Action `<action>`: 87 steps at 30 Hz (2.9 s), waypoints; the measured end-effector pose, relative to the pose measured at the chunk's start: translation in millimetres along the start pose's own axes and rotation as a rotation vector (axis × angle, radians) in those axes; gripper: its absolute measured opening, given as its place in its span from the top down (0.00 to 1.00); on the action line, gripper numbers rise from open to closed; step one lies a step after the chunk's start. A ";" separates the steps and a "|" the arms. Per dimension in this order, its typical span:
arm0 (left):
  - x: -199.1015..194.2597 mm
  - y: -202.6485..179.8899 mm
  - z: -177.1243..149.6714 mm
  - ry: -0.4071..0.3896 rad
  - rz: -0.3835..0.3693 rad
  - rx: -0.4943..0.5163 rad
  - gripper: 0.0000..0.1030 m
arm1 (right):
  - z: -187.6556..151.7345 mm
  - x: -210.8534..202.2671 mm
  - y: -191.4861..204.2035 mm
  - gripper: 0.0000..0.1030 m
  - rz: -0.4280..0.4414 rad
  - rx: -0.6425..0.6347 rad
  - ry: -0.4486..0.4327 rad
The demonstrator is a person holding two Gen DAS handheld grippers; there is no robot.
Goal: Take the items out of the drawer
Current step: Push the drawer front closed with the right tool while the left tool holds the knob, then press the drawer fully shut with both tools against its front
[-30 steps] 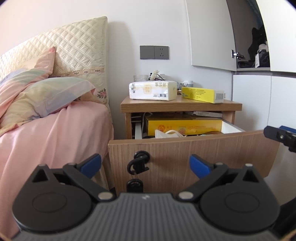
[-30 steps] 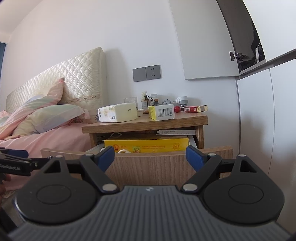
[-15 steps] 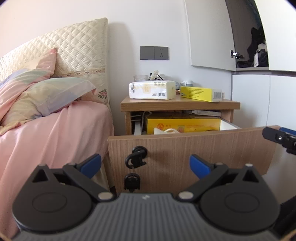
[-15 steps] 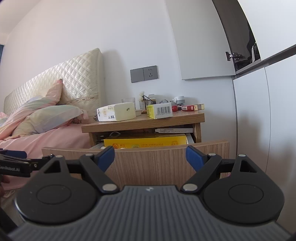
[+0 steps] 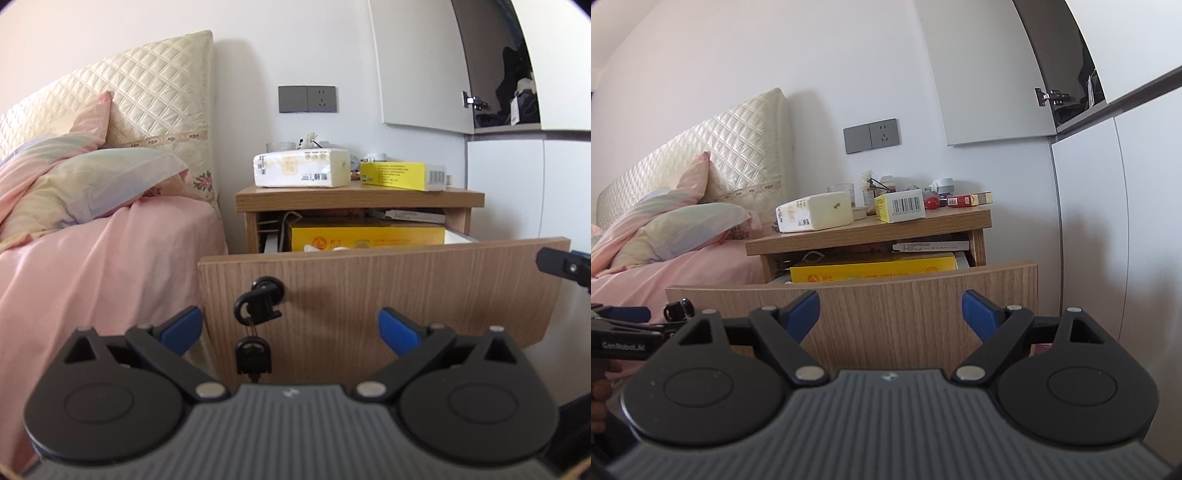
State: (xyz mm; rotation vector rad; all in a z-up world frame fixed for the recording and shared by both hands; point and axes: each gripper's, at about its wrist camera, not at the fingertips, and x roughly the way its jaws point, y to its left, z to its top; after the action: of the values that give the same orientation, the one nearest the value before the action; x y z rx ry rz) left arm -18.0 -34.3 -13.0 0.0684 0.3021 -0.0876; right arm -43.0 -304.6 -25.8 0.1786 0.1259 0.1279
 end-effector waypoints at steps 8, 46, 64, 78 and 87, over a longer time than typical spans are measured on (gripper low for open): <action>16.4 -0.6 -9.8 -0.021 0.007 -0.018 0.01 | -9.9 5.6 0.7 0.25 -0.018 -0.023 0.000; 44.6 -1.0 -32.6 -0.029 0.014 -0.004 0.02 | -36.9 30.2 -4.4 0.35 -0.003 0.016 0.029; 49.1 -1.7 -31.6 -0.037 0.023 -0.011 0.01 | -39.0 31.4 -8.3 0.35 0.014 0.029 0.008; 62.9 1.5 -28.3 -0.027 0.012 0.002 0.01 | -36.1 45.9 -13.3 0.35 0.014 0.070 0.004; 80.2 1.9 -21.0 -0.029 0.020 -0.030 0.01 | -33.4 63.5 -18.2 0.35 0.017 0.083 -0.003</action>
State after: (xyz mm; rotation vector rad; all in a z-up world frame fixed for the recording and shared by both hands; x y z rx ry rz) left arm 52.3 -36.9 -56.9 0.0406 0.2738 -0.0637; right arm 17.0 -307.9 -68.9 0.2624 0.1265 0.1394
